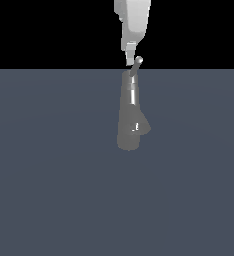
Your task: Turn on the faucet by rotating a designated handle.
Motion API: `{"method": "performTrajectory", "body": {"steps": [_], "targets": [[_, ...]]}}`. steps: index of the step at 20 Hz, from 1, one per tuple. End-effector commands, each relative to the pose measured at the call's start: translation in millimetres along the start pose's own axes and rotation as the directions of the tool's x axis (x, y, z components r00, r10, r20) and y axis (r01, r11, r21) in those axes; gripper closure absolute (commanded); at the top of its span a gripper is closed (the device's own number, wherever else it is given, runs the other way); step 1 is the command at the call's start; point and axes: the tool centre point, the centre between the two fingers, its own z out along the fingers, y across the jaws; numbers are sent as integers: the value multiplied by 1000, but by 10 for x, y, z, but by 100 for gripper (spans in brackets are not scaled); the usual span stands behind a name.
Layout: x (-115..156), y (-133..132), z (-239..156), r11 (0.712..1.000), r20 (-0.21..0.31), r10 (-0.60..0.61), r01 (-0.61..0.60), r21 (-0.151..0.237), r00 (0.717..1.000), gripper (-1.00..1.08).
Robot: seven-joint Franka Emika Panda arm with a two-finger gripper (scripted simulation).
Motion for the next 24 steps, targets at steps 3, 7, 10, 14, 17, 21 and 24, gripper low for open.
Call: {"method": "performTrajectory", "body": {"steps": [3, 7, 10, 14, 17, 21, 24], "targets": [[502, 54, 31, 999, -3, 32, -32, -8, 999, 108], [310, -19, 1, 1000, 1, -5, 5, 1, 1000, 108], [428, -86, 38, 1000, 0, 0, 0, 0, 1000, 108], [581, -172, 86, 1000, -1, 6, -6, -2, 1000, 108], [693, -235, 121, 1000, -1, 11, -11, -3, 1000, 108], [839, -315, 167, 1000, -2, 17, -17, -4, 1000, 108], [945, -373, 200, 1000, -2, 22, -22, -5, 1000, 108]]}}
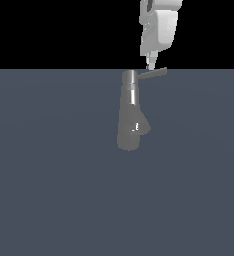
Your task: Turn on the faucet by rotating a designated handle.
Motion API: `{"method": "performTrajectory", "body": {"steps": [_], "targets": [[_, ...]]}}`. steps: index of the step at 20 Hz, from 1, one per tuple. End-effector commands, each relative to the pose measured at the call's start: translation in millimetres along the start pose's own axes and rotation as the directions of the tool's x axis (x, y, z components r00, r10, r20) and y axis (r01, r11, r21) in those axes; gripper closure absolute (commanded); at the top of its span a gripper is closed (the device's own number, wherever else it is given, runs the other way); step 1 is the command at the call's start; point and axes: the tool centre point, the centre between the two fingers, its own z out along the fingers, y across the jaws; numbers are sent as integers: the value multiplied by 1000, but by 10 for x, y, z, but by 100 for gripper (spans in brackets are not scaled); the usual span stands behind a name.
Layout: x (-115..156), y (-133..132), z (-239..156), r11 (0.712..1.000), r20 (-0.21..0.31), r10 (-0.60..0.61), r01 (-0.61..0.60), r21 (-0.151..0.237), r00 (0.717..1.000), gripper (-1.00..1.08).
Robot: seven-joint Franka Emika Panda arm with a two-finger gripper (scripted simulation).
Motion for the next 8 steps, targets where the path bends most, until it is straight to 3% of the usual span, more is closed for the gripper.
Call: {"method": "performTrajectory", "body": {"steps": [1, 8], "targets": [[271, 3, 111, 999, -4, 32, -32, -14, 999, 108], [475, -104, 174, 999, -5, 40, -40, -16, 999, 108]]}}
